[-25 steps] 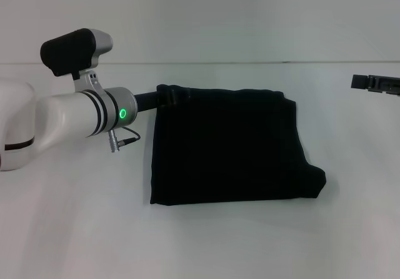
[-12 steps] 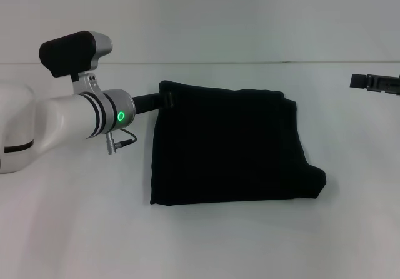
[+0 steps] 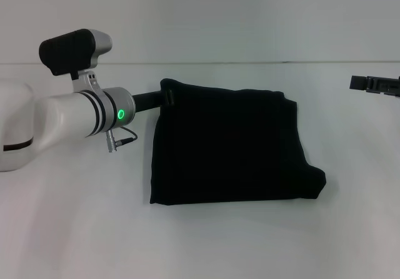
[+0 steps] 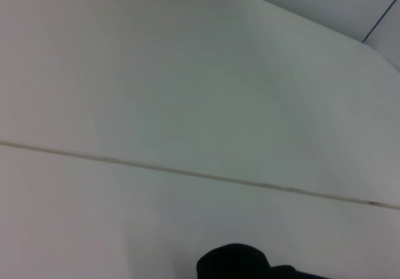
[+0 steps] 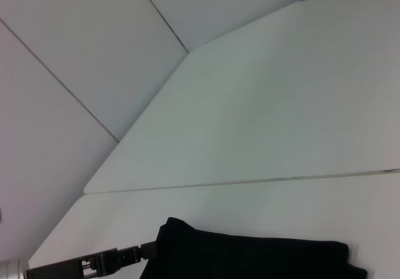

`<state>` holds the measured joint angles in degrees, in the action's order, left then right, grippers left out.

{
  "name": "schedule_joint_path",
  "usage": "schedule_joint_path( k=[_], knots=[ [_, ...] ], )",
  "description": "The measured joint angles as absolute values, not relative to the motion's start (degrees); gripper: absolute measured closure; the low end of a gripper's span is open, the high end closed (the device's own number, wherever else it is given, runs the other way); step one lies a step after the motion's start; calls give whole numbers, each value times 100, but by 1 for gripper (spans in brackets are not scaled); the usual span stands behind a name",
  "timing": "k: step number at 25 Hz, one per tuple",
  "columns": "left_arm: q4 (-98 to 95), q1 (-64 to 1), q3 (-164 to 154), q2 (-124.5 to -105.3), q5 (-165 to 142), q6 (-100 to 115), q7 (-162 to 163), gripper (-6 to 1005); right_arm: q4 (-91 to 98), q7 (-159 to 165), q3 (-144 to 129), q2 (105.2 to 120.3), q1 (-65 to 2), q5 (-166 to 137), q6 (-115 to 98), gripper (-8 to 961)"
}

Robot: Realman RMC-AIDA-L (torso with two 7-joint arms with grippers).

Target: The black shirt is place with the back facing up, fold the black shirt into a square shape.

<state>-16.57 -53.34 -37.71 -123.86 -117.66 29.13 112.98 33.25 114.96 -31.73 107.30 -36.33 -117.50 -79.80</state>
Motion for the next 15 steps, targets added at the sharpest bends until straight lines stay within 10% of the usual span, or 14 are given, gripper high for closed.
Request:
schedule_joint_path(
  k=[15],
  knots=[
    [-1774,-5320,-3688,-12360,-11720,2844,11372,954,3305,11496,-3173,10731,-3612,-11751,-7959,163]
  ],
)
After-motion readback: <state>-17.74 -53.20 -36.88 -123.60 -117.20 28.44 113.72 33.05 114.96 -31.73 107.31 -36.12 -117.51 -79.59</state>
